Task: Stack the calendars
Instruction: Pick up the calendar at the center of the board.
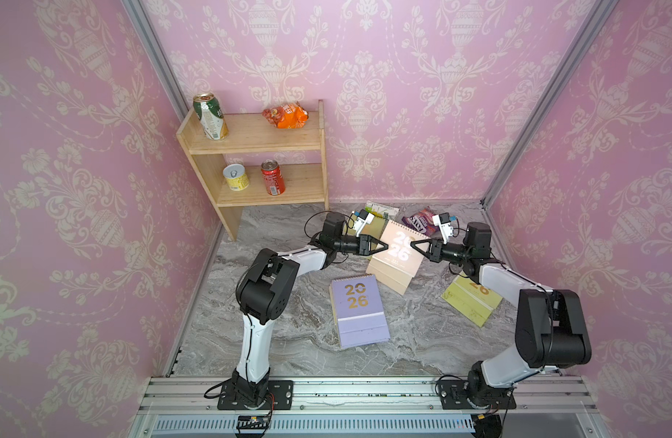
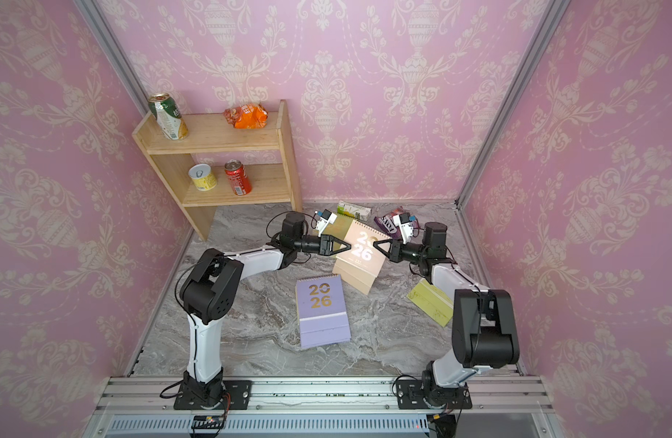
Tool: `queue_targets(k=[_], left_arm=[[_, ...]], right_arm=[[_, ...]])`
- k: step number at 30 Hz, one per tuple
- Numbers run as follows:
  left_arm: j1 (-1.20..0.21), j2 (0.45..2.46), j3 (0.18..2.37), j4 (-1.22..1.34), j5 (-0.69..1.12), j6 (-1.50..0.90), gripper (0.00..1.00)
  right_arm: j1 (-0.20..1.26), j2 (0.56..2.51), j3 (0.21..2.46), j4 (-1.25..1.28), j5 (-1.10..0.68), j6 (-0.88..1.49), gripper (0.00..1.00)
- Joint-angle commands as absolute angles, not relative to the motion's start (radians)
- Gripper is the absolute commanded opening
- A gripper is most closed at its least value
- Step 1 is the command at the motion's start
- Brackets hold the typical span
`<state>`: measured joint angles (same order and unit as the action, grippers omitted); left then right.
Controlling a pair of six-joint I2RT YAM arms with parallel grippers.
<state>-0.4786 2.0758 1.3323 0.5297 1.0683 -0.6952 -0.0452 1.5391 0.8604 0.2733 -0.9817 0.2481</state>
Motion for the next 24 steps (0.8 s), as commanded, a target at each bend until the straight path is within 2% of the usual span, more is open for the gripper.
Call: queue_targets(k=[1, 6, 9, 16, 20, 24], left_arm=[[-0.501, 2.059, 1.373, 0.593, 1.096, -0.695, 0.56], [-0.499, 2.051, 1.398, 0.509, 1.075, -0.637, 0.8], [-0.495, 2.018, 1.406, 0.396, 1.035, -0.544, 0.89], [-0.486, 1.885, 1.416, 0.046, 0.828, -0.253, 0.94], [-0.453, 1.82, 1.372, 0.031, 0.81, -0.228, 0.99], [-0.422, 1.755, 1.338, -0.009, 0.831, -0.184, 0.98]], right_arm=[[-0.035, 1.46, 0.86, 0.173, -0.801, 0.181, 0.0], [-0.035, 1.371, 0.851, 0.127, -0.665, 0.17, 0.0], [-0.035, 1.324, 0.839, 0.118, -0.604, 0.166, 0.0], [-0.035, 1.276, 0.841, 0.126, -0.639, 0.185, 0.0], [-0.028, 1.276, 0.863, 0.143, -0.743, 0.208, 0.0], [0.003, 1.28, 0.893, 0.141, -0.849, 0.209, 0.0]])
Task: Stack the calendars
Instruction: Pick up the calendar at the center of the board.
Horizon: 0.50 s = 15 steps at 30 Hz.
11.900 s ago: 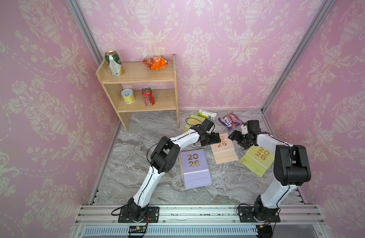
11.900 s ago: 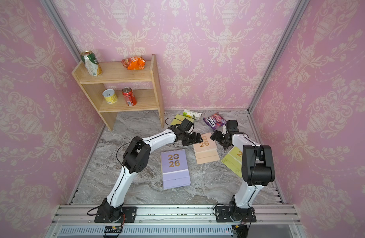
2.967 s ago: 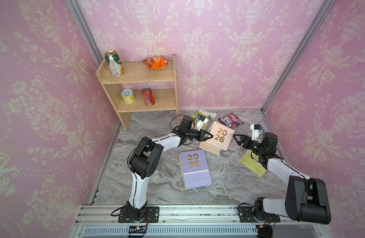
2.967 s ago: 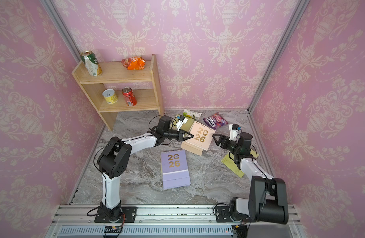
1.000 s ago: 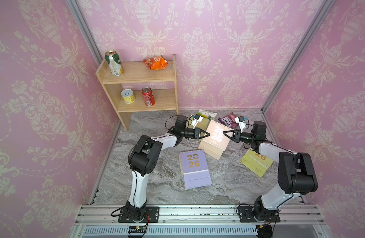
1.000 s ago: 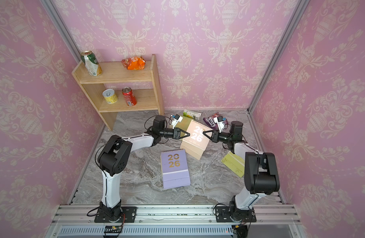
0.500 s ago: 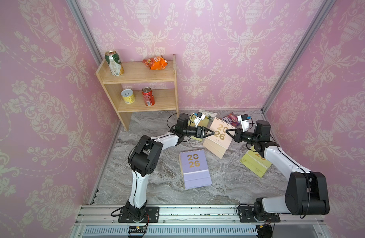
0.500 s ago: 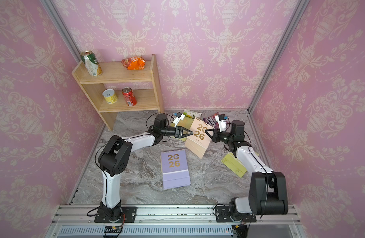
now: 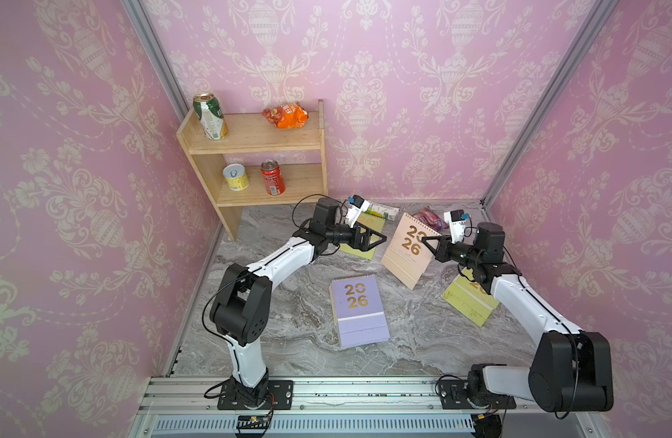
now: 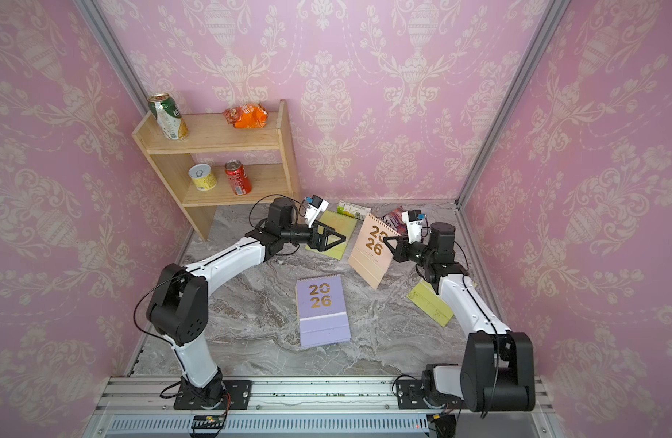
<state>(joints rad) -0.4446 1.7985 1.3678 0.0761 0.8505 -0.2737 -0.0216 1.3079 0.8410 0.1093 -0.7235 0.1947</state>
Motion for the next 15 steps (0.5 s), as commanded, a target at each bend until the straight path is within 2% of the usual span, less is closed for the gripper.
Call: queue_targets(k=[1, 15], left_arm=[[-0.417, 1.744, 1.338, -0.034, 0.838, -0.168, 0.98], [-0.365, 1.618, 1.228, -0.109, 0.972, -0.085, 0.91]], right_arm=[[0.01, 1.283, 0.905, 0.135, -0.873, 0.208, 0.0], [0.102, 1.332, 1.046, 0.048, -1.08, 0.189, 0.0]])
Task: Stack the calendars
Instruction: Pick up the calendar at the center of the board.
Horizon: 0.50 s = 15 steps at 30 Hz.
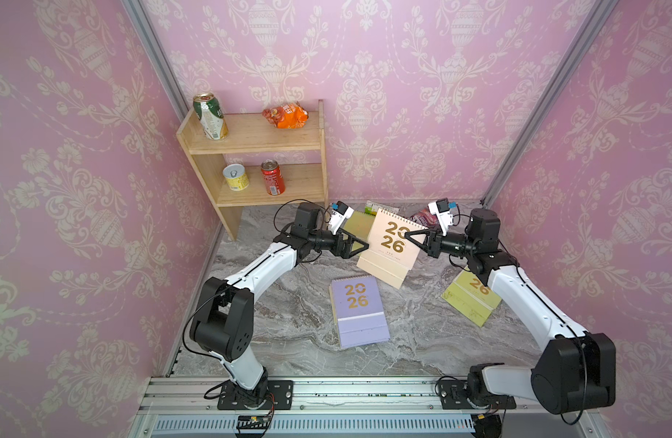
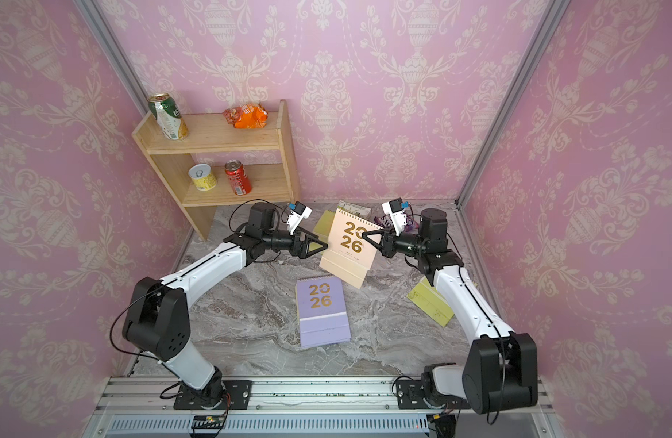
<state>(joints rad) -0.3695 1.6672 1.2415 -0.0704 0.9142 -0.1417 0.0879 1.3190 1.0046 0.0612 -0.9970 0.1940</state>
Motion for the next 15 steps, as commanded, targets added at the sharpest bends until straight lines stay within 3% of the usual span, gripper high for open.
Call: queue_targets(k=[1, 8, 15], left_arm=[[-0.365, 1.61, 1.219, -0.11, 0.974, -0.082, 0.91], [-0.364, 1.564, 1.179, -0.092, 1.019, -0.084, 0.87], [-0.365, 1.55, 1.131, -0.032, 1.068, -0.13, 0.73]], right_arm=[[0.104, 1.336, 1.047, 0.046, -1.09, 0.189, 0.0], [0.126, 1.363, 1.07, 0.028, -1.164, 0.18, 0.0], [0.151, 1.378, 1.086, 0.021, -1.176, 0.18, 0.0]])
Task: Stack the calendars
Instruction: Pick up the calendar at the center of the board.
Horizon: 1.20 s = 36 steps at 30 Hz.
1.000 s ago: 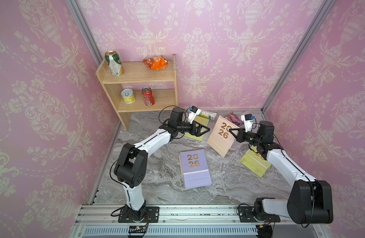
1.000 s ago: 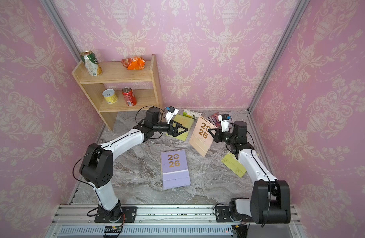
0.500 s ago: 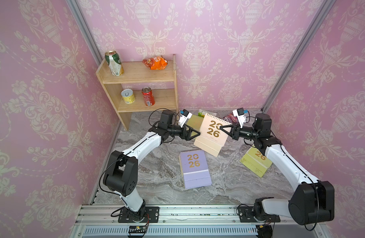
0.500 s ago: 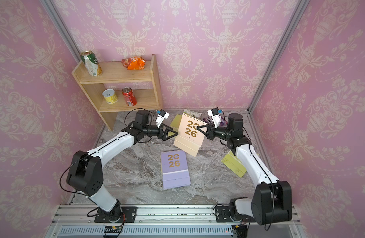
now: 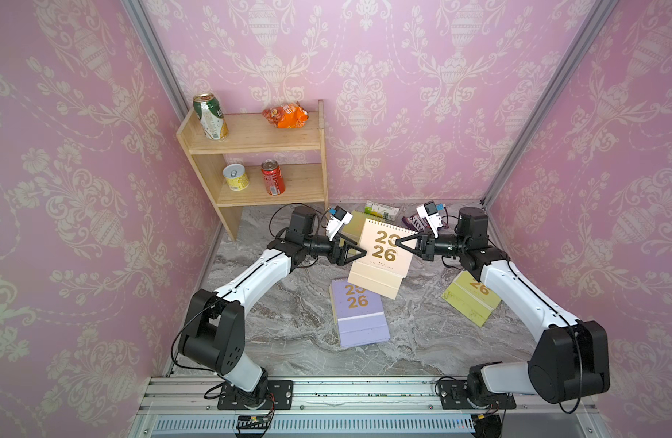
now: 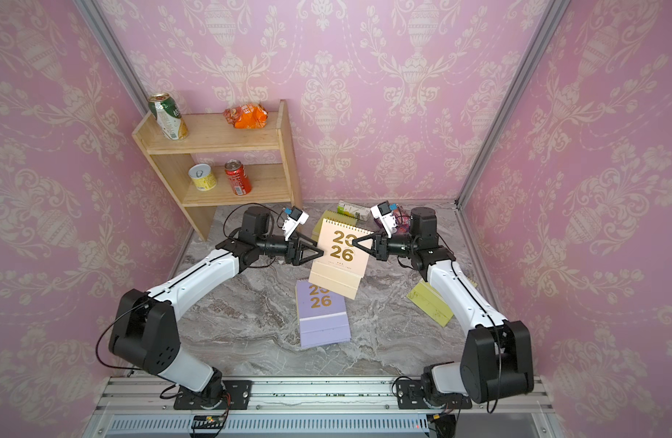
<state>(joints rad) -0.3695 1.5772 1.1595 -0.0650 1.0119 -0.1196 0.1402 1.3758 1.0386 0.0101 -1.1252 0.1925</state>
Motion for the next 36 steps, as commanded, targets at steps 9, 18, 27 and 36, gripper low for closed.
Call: queue_targets(k=[9, 18, 27, 36], left_arm=[[-0.371, 1.507, 1.059, 0.037, 1.082, -0.185, 0.55], [-0.371, 1.476, 1.037, 0.008, 1.07, -0.198, 0.31], [-0.379, 1.441, 1.001, -0.005, 1.043, -0.213, 0.0], [-0.38, 1.311, 0.842, 0.119, 0.883, -0.352, 0.0]], right_arm=[[0.195, 1.433, 1.126, -0.021, -1.181, 0.154, 0.0], [0.231, 1.489, 1.142, -0.005, -1.163, 0.164, 0.0], [0.243, 1.535, 1.164, 0.02, -1.143, 0.189, 0.0], [0.254, 1.527, 1.198, -0.052, -1.037, 0.182, 0.39]])
